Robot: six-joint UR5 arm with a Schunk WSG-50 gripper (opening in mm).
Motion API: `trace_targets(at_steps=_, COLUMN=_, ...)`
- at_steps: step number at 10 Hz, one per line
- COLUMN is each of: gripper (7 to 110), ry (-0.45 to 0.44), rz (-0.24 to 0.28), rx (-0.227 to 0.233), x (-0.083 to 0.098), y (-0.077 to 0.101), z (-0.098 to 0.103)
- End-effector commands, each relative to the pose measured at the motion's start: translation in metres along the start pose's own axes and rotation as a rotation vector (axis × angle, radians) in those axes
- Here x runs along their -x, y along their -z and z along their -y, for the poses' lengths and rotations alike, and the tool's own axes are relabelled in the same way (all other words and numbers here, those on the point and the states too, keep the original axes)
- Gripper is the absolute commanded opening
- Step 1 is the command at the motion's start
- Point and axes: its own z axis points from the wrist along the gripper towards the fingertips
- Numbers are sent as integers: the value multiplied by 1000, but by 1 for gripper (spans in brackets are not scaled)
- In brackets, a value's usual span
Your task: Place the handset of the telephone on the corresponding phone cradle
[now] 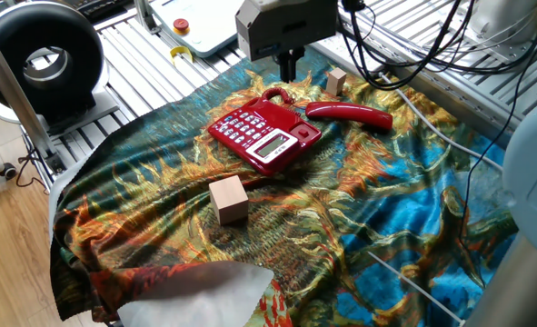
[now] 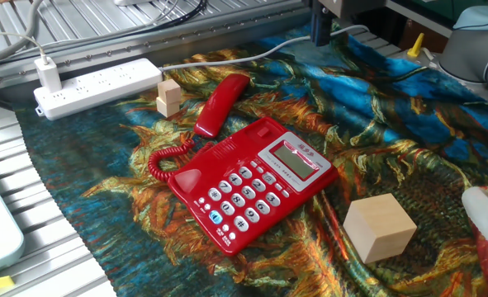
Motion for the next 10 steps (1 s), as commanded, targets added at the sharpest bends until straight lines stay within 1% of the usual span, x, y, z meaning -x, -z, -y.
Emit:
trace_targets(at_steps=1, gripper=7, ry=6, rz=-12, rx=23, x=-3, y=1, z=-5)
trace_targets(at_steps=2, gripper=7, ry=33, rz=-4, rx=16, x=-1, y=1, z=-3)
trace_targets(at_steps=3, gripper=7, ry=85, rz=10, rx=-9, x=3, y=1, z=3)
trace_targets(at_steps=4, gripper=7, ry=146, rz=35, rx=-65, x=10, y=2, z=16)
trace_targets(at_steps=5, gripper=7, ry=146, rz=39, rx=-44, x=10, y=2, z=11)
trace_targets(at_steps=6, gripper=7, ry=124, rz=48, rx=-26, x=12, y=2, z=6)
trace_targets(at_steps=7, gripper=7, ry=108, rz=62, rx=-24, x=16, y=2, z=6)
trace_targets(at_steps=8, gripper=7, ry=106, rz=98, rx=-14, x=25, y=3, z=3)
trace_targets(at_steps=9, gripper=7, ry=123, rz=139, rx=-4, x=35, y=4, z=0)
trace_targets(at_steps=10, gripper=7, ry=132, rz=177, rx=-13, x=44, y=5, z=1)
